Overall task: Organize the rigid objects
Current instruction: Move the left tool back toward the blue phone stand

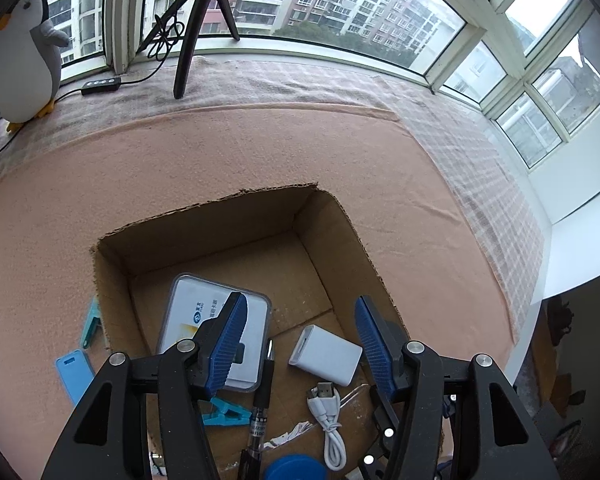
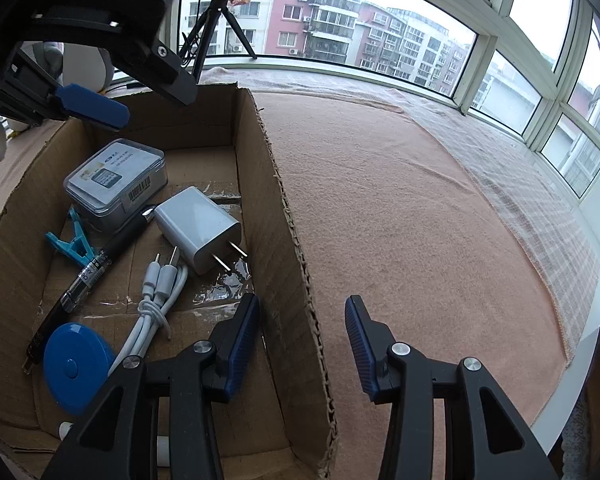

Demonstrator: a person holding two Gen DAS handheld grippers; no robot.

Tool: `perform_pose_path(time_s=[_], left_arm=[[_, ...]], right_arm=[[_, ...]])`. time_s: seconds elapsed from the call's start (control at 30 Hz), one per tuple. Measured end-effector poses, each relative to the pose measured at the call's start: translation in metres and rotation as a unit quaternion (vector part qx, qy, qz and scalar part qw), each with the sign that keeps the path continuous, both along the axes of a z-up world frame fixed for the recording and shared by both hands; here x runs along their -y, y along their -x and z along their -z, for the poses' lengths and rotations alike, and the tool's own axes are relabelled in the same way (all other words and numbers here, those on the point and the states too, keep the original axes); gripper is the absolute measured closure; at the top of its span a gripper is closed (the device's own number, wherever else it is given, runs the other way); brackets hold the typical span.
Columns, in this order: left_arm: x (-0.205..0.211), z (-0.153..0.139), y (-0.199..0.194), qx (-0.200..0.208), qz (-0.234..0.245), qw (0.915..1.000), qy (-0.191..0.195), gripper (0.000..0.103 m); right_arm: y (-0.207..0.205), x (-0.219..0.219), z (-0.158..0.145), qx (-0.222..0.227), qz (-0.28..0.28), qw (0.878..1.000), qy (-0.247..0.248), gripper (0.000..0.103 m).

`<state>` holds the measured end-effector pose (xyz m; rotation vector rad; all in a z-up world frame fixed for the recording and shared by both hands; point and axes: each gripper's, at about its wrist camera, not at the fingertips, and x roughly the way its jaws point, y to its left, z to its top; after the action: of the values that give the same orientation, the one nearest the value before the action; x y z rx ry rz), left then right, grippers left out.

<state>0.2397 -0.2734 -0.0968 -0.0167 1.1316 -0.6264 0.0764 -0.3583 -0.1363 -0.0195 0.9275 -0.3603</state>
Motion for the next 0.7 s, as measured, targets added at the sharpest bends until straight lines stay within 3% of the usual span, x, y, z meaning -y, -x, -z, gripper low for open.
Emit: perform_pose_path(time_s=[0.03,0.1,0.13,0.43,0.7], left_arm=[[-0.005,-0.004,0.003,0.004,0.001,1.0,0.0,0.042],[-0.019,-0.014,0.008,0.018,0.002,0.9998,-0.002,0.028],[-0.029,-0.02,0.011,0.026,-0.003,0.9996,-0.002,0.026],[-0.135,-0.058,0.035,0.064,-0.054,0.9965,0.008,0.024],[-0.207,-0.03,0.055,0.035,-0.101,0.9943,0.008,0.022]], right_arm=[[-0.001,0.0,0.0,0.0,0.0,1.0,0.001,0.062],[-0.001,-0.001,0.0,0.0,0.0,1.0,0.001,0.062],[-0.001,-0.001,0.0,0.0,0.0,1.0,0.0,0.062],[-0.003,-0.002,-0.001,0.0,0.001,1.0,0.002,0.061],[-0.003,-0.001,-0.002,0.001,0.001,1.0,0.002,0.061]])
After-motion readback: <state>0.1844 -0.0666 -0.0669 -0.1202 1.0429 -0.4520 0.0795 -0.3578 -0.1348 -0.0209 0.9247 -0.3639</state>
